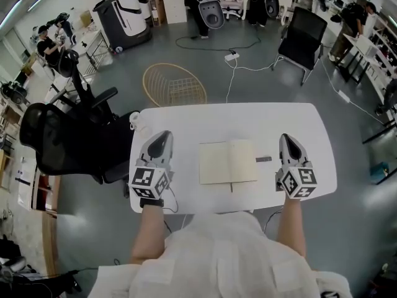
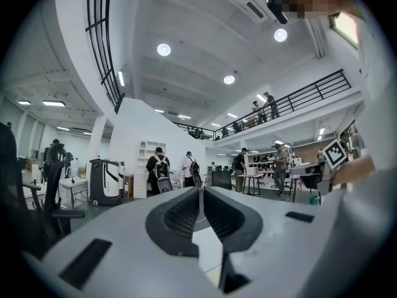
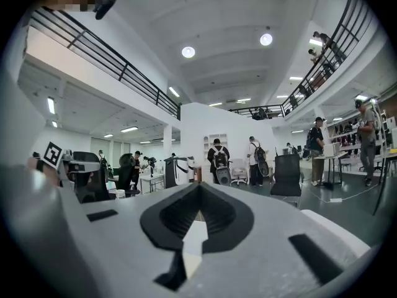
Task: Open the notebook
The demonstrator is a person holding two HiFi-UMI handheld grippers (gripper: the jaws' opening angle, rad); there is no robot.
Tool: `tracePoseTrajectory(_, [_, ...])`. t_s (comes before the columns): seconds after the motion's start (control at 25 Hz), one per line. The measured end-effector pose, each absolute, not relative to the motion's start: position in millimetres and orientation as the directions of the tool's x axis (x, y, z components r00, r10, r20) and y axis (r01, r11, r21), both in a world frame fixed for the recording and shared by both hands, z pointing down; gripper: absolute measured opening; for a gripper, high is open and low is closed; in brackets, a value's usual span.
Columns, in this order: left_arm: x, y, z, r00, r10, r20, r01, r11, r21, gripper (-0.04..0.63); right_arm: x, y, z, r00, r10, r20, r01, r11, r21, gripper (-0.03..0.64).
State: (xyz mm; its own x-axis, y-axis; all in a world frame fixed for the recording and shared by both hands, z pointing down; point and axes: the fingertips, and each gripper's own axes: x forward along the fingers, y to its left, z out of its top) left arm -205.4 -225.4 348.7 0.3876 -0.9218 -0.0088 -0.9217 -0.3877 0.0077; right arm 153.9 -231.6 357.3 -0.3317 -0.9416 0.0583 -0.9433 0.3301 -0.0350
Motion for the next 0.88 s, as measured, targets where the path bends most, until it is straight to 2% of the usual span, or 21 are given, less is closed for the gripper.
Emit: tracePoseTrajectory(0.88, [-184, -220, 345, 0.409, -0.912, -0.002, -0.912, -0.409, -0.009, 0.023, 169, -227, 354, -0.333, -0.939, 0.083, -0.94, 0.337, 0.042, 0.002])
